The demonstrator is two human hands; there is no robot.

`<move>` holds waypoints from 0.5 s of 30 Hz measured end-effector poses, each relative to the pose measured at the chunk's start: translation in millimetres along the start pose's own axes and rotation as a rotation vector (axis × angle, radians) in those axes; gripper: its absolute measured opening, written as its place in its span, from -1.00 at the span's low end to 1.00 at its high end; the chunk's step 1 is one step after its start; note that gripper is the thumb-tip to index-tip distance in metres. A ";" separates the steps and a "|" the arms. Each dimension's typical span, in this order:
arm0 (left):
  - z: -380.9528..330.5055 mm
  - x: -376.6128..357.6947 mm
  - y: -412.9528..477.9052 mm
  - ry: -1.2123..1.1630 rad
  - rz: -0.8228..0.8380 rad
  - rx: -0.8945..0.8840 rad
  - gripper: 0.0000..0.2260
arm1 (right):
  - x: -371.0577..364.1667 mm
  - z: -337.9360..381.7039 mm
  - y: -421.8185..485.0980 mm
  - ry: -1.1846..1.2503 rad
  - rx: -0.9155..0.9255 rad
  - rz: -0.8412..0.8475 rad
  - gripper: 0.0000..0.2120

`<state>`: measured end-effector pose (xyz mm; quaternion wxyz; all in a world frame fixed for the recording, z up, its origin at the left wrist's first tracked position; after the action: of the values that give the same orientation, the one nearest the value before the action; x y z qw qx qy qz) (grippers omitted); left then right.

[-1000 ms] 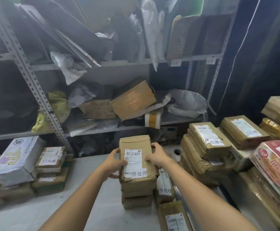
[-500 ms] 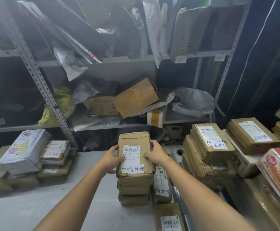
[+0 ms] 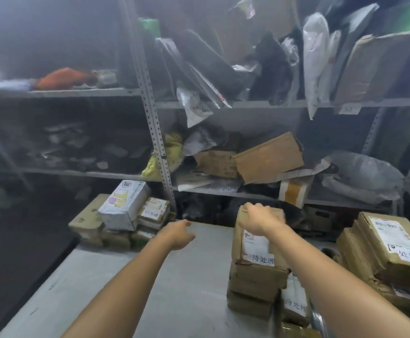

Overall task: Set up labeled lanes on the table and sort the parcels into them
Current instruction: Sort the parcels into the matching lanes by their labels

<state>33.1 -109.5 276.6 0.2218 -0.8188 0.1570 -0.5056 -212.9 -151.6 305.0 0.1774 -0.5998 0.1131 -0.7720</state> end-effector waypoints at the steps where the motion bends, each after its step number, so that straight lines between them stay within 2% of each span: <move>1: 19.8 11.5 -2.6 0.030 -0.012 0.026 -0.51 | -3.0 14.4 2.4 0.012 0.020 0.022 -0.55; 7: 148.8 81.1 -31.4 0.040 -0.097 0.136 -0.63 | -23.1 126.6 17.7 -0.019 0.118 0.120 -0.52; 15: 310.0 156.1 -34.6 0.065 -0.162 0.181 -0.61 | -63.6 288.3 46.9 -0.065 0.122 0.179 -0.52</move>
<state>381.1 -91.8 292.1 0.2479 -0.7886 0.0515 -0.5603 86.0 -157.2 304.0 0.2853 -0.6001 0.1133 -0.7386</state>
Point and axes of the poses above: each hand's wrist, its own y-axis towards the middle knuckle, its own x-axis out of the back of the hand, z = x × y, the point moved 9 cm from there along y, towards the middle knuckle, and after that the axes turned 11 degrees about z, right-handed, at the moved point
